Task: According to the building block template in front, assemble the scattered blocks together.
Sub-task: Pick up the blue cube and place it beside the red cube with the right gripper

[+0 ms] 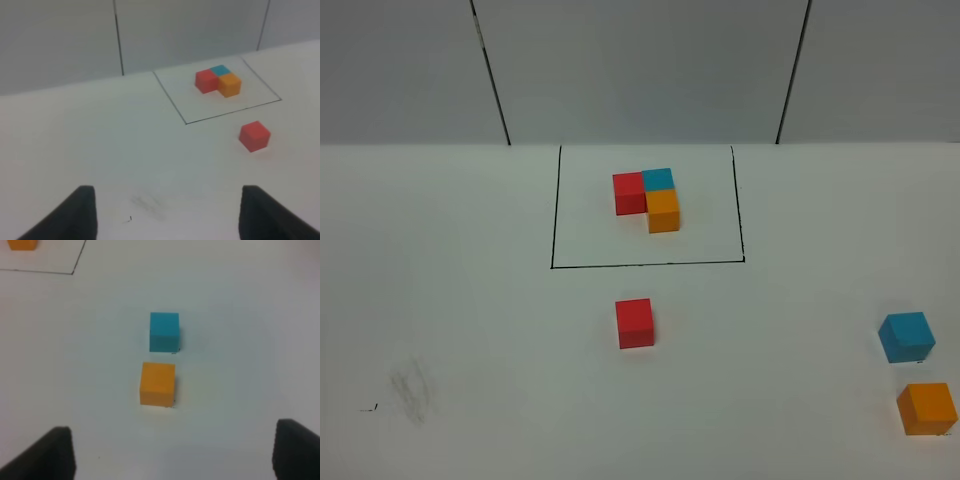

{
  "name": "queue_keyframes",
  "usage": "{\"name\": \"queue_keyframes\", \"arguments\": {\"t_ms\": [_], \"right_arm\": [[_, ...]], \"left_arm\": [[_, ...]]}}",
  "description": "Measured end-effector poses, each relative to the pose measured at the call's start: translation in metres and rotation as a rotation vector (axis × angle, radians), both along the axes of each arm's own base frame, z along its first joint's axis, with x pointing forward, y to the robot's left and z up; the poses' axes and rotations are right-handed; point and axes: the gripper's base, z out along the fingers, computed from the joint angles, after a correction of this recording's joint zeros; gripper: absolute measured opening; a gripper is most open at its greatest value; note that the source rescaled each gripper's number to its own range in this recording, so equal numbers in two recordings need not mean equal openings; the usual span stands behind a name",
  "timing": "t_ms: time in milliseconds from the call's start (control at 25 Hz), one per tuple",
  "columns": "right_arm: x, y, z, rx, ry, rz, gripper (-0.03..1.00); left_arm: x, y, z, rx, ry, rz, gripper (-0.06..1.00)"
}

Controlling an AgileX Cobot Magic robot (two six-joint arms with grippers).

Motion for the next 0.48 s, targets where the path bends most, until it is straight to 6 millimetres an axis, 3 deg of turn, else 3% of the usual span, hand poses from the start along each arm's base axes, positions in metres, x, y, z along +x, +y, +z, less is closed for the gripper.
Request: {"name": "queue_keyframes", "arguments": {"t_ms": [480], "right_arm": [[0.0, 0.0, 0.0, 0.0, 0.0, 0.0, 0.64]], "left_arm": [[-0.014, -0.035, -0.012, 0.074, -0.131, 0.287, 0.54]]}}
